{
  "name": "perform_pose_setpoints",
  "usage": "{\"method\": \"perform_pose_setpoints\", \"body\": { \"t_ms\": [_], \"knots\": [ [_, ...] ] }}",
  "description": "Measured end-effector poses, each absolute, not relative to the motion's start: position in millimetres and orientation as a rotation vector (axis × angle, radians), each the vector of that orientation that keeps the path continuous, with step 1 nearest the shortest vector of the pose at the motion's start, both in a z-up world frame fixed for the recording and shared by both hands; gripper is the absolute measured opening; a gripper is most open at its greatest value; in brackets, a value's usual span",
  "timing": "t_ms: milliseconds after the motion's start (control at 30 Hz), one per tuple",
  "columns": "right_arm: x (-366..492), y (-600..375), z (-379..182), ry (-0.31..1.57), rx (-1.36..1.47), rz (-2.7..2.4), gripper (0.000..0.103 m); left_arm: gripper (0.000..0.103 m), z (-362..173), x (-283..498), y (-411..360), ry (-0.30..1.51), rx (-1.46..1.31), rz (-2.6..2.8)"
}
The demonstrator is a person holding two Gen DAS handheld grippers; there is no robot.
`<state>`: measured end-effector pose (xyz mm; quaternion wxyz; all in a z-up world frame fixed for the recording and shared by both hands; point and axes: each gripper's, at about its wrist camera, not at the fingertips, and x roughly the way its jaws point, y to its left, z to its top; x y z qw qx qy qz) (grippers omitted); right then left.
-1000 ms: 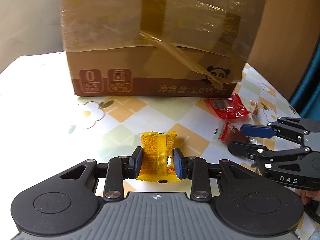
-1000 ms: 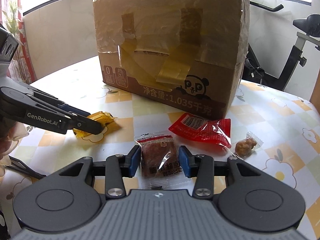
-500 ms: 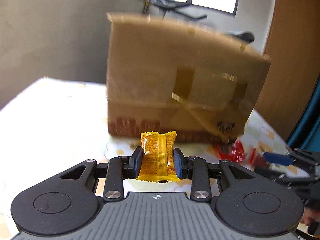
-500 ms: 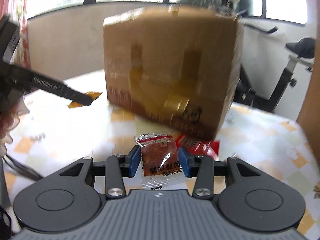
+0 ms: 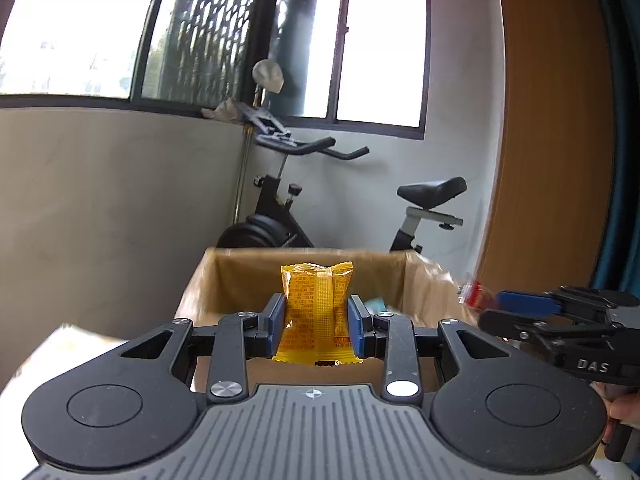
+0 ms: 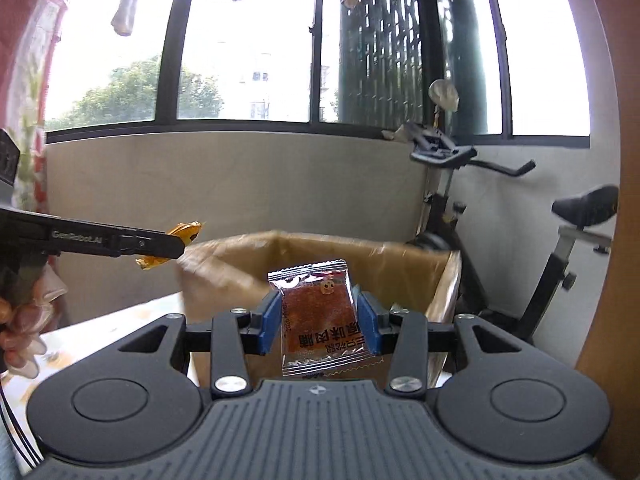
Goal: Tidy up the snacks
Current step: 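Open both tools over the lined box to drop the wafer and jerky packets, then move the left tool to the red candy packet while the right tool reaches the small peanut bag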
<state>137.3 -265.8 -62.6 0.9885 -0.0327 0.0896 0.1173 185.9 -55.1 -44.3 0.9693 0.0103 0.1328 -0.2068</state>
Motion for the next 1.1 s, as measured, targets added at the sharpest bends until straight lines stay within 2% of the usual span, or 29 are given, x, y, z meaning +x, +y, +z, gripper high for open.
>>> {"method": "perform_pose_setpoints", "body": {
  "t_ms": [200,467,533,600,767,900,1100],
  "knots": [
    [205.3,-271.5,-59.6,0.312,-0.022,0.167,0.044,0.035,-43.4,245.2,-82.6,0.333,0.081,-0.376],
    [234.6,-277.3,-77.0,0.42,-0.031,0.14,0.045,0.036,-57.0,273.9,-80.0,0.434,0.078,-0.333],
    [235.7,-279.4,-79.4,0.428,-0.019,0.136,0.046,0.043,-59.9,277.8,-77.0,0.449,0.085,-0.318],
    [234.7,-279.7,-79.6,0.422,-0.018,0.128,0.048,0.067,-61.4,275.7,-75.1,0.447,0.091,-0.297],
    [219.6,-284.6,-78.7,0.377,-0.024,0.149,0.052,0.07,-59.4,267.5,-61.5,0.426,0.062,-0.298],
    [198.1,-292.8,-76.5,0.327,-0.018,0.179,0.052,0.079,-56.8,252.2,-53.0,0.403,0.016,-0.278],
    [160.9,-304.8,-74.6,0.275,-0.018,0.188,0.053,0.08,-57.7,220.4,-50.2,0.372,-0.014,-0.327]
  ]
}}
